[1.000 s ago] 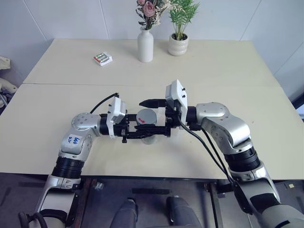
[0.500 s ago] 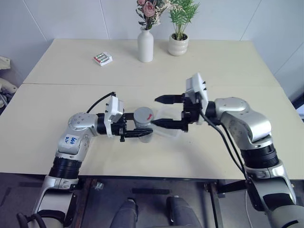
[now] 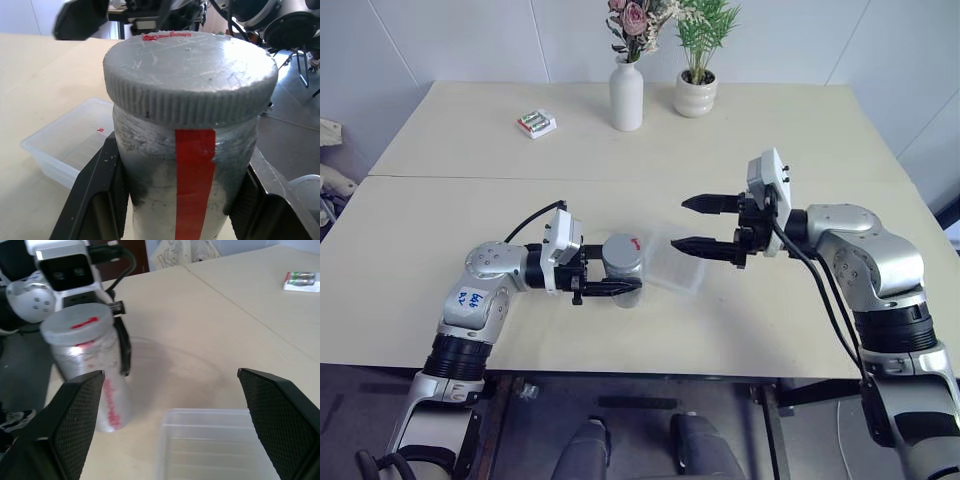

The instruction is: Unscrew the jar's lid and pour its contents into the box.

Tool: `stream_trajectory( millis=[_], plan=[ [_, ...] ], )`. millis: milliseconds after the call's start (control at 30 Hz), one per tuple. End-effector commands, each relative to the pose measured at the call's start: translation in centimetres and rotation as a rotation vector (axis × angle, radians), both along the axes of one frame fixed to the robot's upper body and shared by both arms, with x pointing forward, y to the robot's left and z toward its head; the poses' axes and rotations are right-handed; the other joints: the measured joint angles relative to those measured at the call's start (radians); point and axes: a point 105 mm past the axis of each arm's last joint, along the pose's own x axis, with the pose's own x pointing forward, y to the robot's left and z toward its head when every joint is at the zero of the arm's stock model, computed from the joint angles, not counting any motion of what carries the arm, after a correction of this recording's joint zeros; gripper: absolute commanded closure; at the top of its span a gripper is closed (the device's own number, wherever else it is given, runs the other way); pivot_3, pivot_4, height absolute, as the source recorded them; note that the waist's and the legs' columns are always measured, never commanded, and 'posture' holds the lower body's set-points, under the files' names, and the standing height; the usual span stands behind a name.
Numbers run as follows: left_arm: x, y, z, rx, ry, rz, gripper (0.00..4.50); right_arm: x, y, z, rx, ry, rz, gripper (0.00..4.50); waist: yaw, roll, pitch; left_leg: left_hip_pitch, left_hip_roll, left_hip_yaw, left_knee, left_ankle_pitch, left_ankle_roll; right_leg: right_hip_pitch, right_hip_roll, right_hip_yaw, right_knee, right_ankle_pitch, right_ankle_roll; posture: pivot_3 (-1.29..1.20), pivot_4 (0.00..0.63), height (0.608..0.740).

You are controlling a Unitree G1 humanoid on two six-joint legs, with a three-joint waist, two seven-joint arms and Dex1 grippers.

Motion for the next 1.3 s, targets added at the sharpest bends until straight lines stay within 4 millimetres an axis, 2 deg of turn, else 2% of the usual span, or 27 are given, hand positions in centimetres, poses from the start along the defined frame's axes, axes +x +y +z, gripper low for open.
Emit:
stream_trajectory(
  millis=[33,167,267,367,733,1033,1300],
  plan=[
    [-0.4,0.2,0.7,0.011,-0.05,-0.002,2.38,-2.0,1.1,2.3,0.037,-0.068,0.082,0.01,-0.001,0.0,0.0,0.0,0.0,0.0,0.0,0.0,0.0,0.0,0.0,0.0,0.0,0.0,0.0,0.0,0.15,0.74],
    [-0.4,0.0,0.8,0.001,-0.049,-0.002,2.38,-3.0,3.7,2.8,0.071,-0.098,0.125,0.01,0.0,0.0,0.0,0.0,0.0,0.0,0.0,0.0,0.0,0.0,0.0,0.0,0.001,0.0,0.0,0.0,0.15,0.74],
    [-0.4,-0.1,0.8,-0.003,-0.048,-0.001,2.38,-3.4,4.7,1.8,0.022,-0.128,0.161,0.01,0.003,0.0,0.0,0.0,0.0,0.0,0.0,0.0,0.0,0.0,0.0,0.0,0.0,0.0,0.0,0.0,0.15,0.74],
    [-0.3,-0.2,0.9,-0.01,-0.048,-0.002,2.38,-3.1,5.9,0.8,0.017,-0.13,0.156,0.01,0.003,0.0,0.0,0.0,0.0,0.0,0.0,0.0,0.0,0.0,-0.001,0.0,0.0,0.0,0.0,0.0,0.15,0.74],
    [-0.3,-0.5,1.1,-0.019,-0.052,-0.011,2.38,-2.1,8.2,0.7,0.031,-0.19,0.147,0.01,0.0,0.0,0.0,0.0,0.0,0.0,0.0,0.0,0.0,0.0,0.0,0.0,0.0,0.0,0.0,0.0,0.15,0.74],
    [-0.3,-0.7,1.2,-0.024,-0.052,-0.016,2.38,-1.5,8.5,1.0,0.046,-0.191,0.134,0.01,0.0,0.0,0.0,0.0,0.0,-0.001,0.0,0.0,0.0,0.0,0.0,0.0,0.0,0.0,0.0,0.0,0.15,0.74],
    [-0.4,-0.6,1.2,-0.023,-0.052,-0.01,2.38,-1.4,6.5,1.3,0.049,-0.174,0.109,0.01,0.001,0.0,0.0,0.0,0.0,-0.001,0.0,0.0,0.0,0.0,0.0,0.0,0.0,0.0,0.0,0.0,0.15,0.74]
  ],
)
